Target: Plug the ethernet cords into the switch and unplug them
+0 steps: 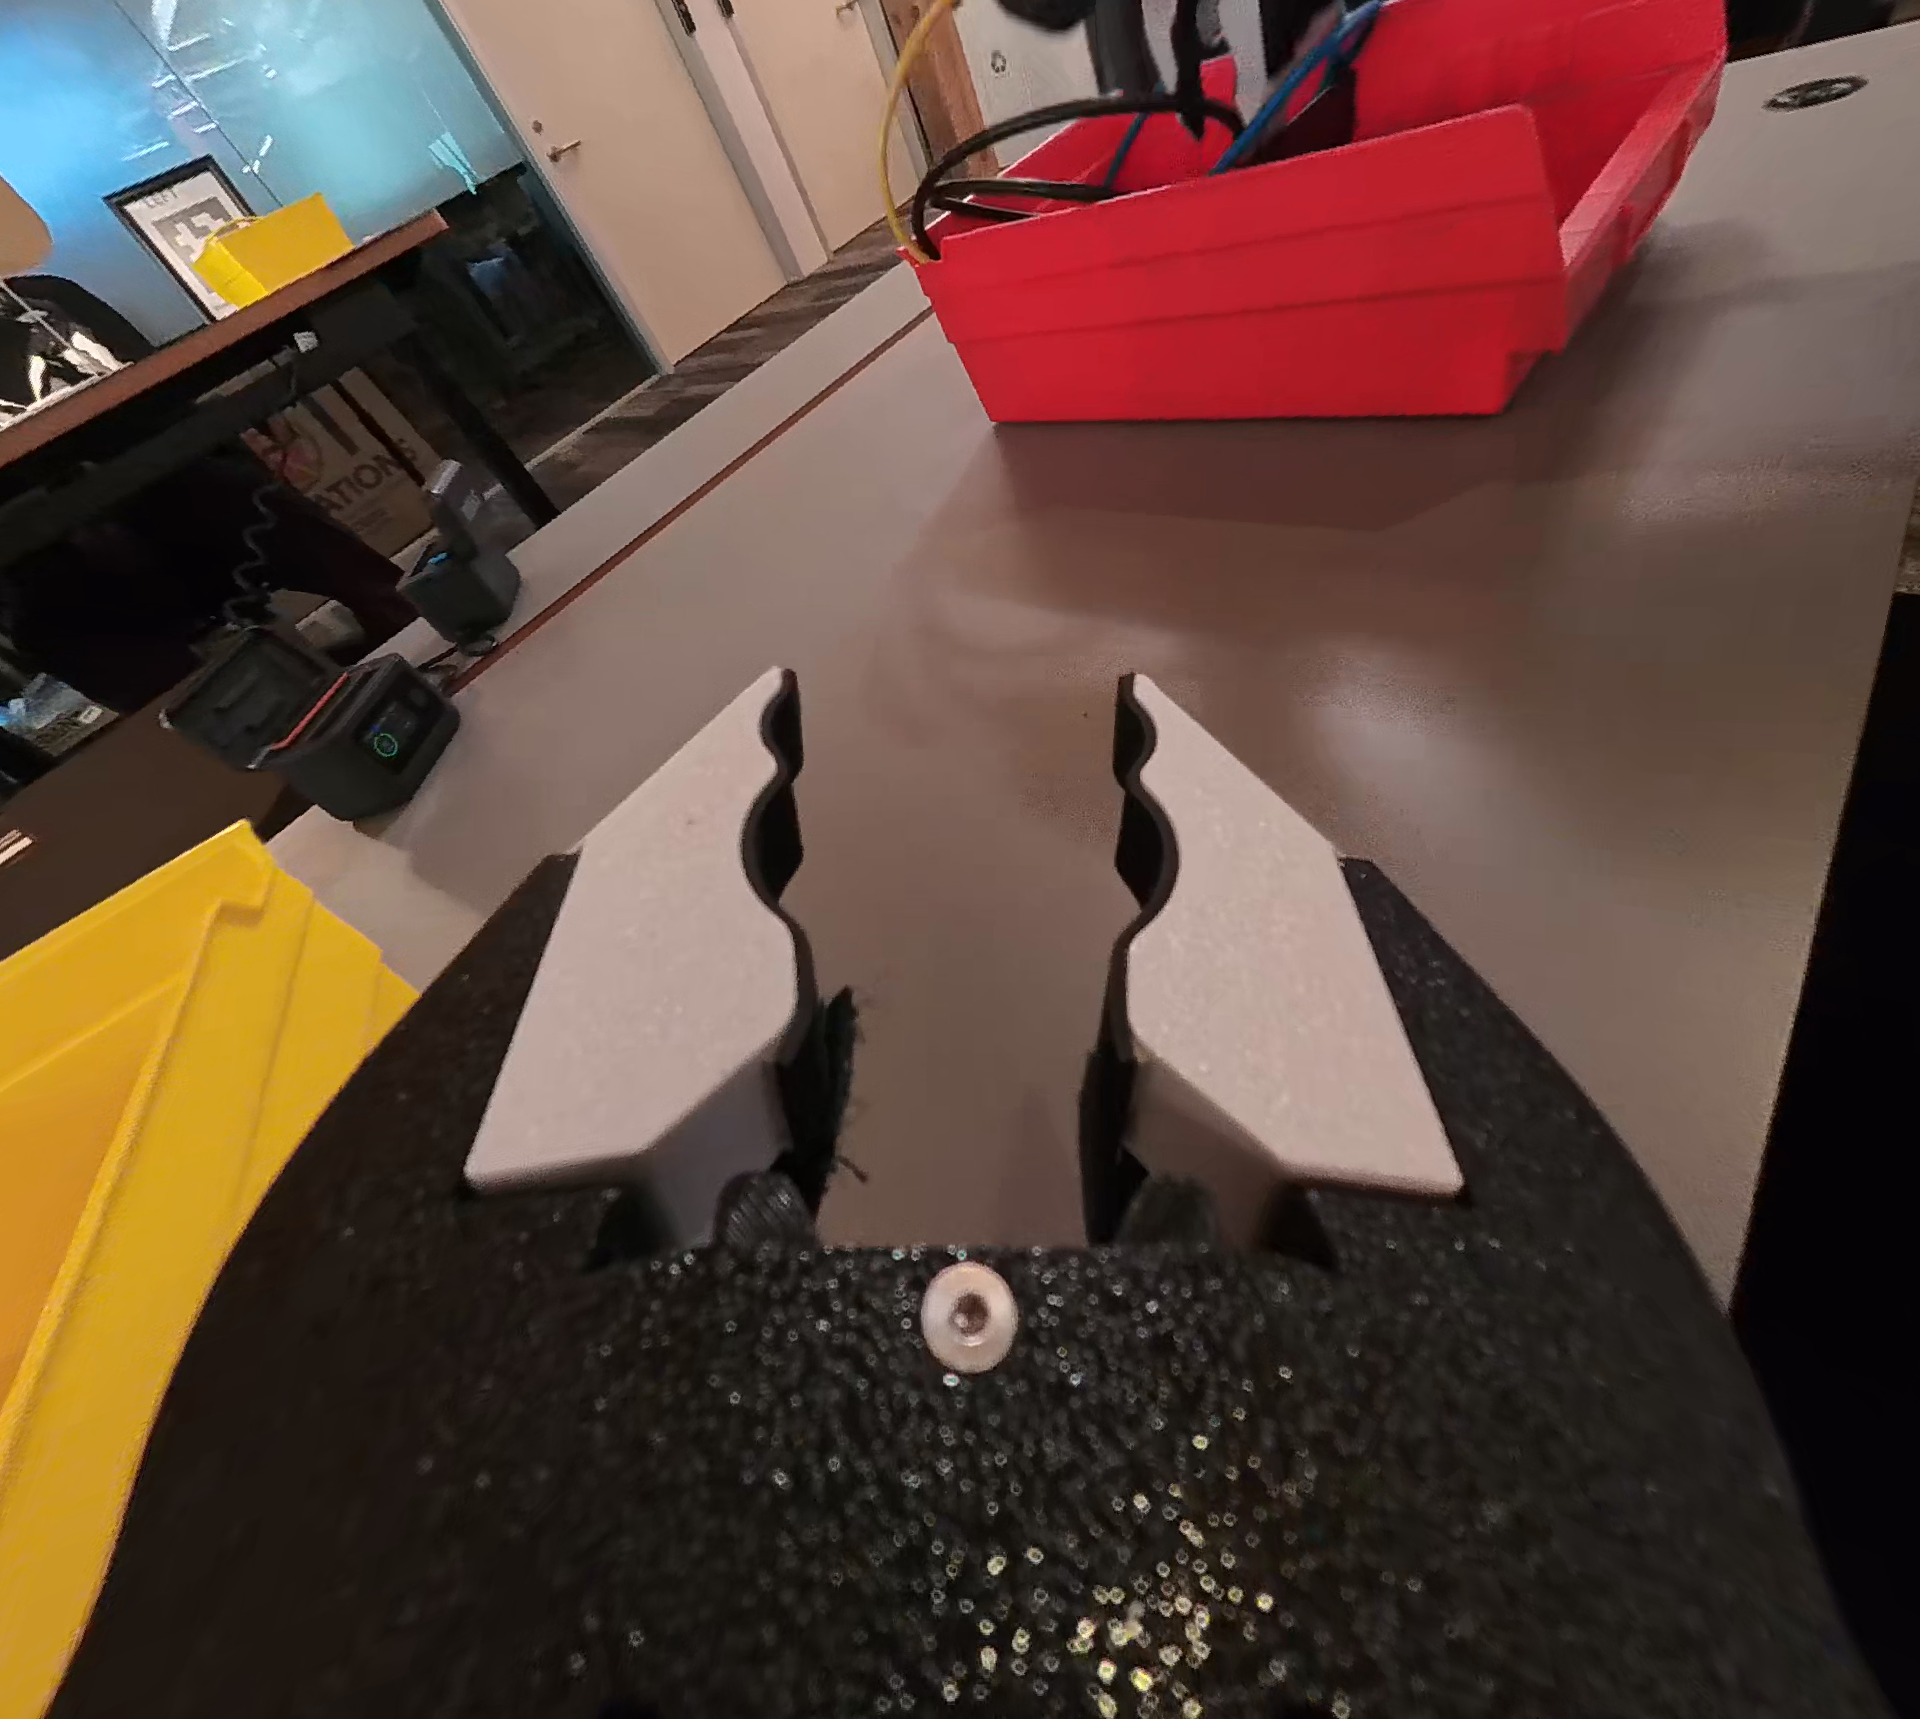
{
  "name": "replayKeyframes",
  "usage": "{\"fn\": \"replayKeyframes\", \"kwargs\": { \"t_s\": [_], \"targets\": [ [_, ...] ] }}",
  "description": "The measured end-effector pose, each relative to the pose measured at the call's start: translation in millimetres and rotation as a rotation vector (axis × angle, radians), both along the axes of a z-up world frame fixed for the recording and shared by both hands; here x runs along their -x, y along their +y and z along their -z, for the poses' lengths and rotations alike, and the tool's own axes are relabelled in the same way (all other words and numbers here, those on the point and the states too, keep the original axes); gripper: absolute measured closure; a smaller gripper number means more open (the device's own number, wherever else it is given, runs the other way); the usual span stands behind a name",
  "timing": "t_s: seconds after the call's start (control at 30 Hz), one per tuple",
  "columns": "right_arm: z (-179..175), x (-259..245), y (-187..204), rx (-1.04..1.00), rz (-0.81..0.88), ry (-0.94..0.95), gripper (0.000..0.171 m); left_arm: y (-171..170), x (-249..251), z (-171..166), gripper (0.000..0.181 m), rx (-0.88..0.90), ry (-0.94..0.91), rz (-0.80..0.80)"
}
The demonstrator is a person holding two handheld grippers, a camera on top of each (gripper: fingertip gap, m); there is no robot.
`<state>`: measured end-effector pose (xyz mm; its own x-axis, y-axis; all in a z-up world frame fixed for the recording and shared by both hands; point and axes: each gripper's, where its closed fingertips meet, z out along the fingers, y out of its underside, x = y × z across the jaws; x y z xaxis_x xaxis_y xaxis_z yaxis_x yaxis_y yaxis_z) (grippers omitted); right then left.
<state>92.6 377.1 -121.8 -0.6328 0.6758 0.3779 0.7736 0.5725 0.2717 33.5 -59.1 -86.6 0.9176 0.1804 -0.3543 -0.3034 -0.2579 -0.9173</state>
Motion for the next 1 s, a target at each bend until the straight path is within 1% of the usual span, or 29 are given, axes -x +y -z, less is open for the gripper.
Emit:
{"fn": "replayKeyframes", "kwargs": {
  "t_s": [0.03, 0.07, 0.1, 0.17, 0.27, 0.37, 0.43, 0.5, 0.53, 0.57, 0.6, 0.63, 0.7, 0.73, 0.77, 0.83, 0.87, 0.9, 0.93, 1.0],
  "targets": [
    [-9.8, -3.1, 1.3, 0.010, 0.010, 0.011, 0.125, 0.5, -0.1, 1.0, 0.123, 0.005, -0.001, 0.001],
    [-20.4, -5.0, 1.7, 0.027, 0.014, 0.034, 0.120, 0.7, -0.2, 1.6, 0.123, 0.008, -0.001, 0.001],
    [-32.4, -4.7, 1.2, 0.050, 0.015, 0.082, 0.118, 0.9, -0.4, 1.9, 0.123, 0.010, 0.001, 0.002],
    [-59.1, -0.9, -5.0, 0.132, 0.029, 0.242, 0.116, -0.1, 0.7, 0.0, 0.122, 0.005, 0.011, -0.010],
    [-97.6, 0.8, -29.4, 0.332, 0.062, 0.585, 0.113, -1.7, 1.0, -4.7, 0.122, -0.005, 0.034, -0.018],
    [-133.6, -5.0, -61.9, 0.517, 0.058, 1.009, 0.109, -2.3, 0.8, -6.8, 0.122, -0.012, 0.043, -0.021],
    [-152.6, -19.1, -78.0, 0.589, 0.048, 1.277, 0.108, -2.1, 1.0, -6.6, 0.122, -0.014, 0.041, -0.025],
    [-159.7, -40.6, -77.1, 0.558, 0.091, 1.493, 0.107, -3.8, 3.6, -7.9, 0.119, -0.015, 0.059, -0.050],
    [-159.1, -53.5, -71.7, 0.504, 0.125, 1.576, 0.108, -5.4, 5.8, -10.3, 0.118, -0.022, 0.081, -0.071],
    [-157.6, -67.2, -64.7, 0.431, 0.161, 1.646, 0.108, -8.0, 9.9, -14.9, 0.112, -0.037, 0.106, -0.109],
    [-155.7, -80.6, -59.0, 0.362, 0.193, 1.706, 0.107, -12.1, 15.7, -21.6, 0.095, -0.059, 0.135, -0.162],
    [-153.3, -92.2, -56.1, 0.315, 0.221, 1.754, 0.105, -16.6, 20.3, -31.2, 0.081, -0.092, 0.161, -0.214],
    [-145.6, -106.8, -59.2, 0.310, 0.249, 1.814, 0.099, -22.9, 18.8, -52.2, 0.076, -0.172, 0.202, -0.253],
    [-140.5, -110.8, -61.5, 0.315, 0.244, 1.826, 0.092, -25.7, 16.7, -61.8, 0.071, -0.212, 0.226, -0.266],
    [-135.3, -114.5, -60.0, 0.287, 0.233, 1.828, 0.084, -28.9, 15.6, -69.7, 0.065, -0.251, 0.244, -0.292],
    [-121.2, -122.4, -47.4, 0.189, 0.248, 1.788, 0.082, -33.8, 13.6, -78.1, 0.046, -0.323, 0.230, -0.340],
    [-115.0, -124.4, -41.6, 0.171, 0.265, 1.772, 0.081, -34.3, 11.0, -79.5, 0.034, -0.349, 0.216, -0.347],
    [-110.9, -125.1, -37.7, 0.180, 0.282, 1.769, 0.079, -35.0, 8.6, -80.3, 0.027, -0.365, 0.215, -0.351],
    [-108.2, -125.3, -34.7, 0.206, 0.305, 1.776, 0.076, -37.7, 7.8, -82.0, 0.025, -0.384, 0.225, -0.368],
    [-101.7, -126.3, -29.2, 0.265, 0.358, 1.787, 0.072, -53.3, 10.2, -93.5, 0.024, -0.460, 0.240, -0.453]
  ]
}}
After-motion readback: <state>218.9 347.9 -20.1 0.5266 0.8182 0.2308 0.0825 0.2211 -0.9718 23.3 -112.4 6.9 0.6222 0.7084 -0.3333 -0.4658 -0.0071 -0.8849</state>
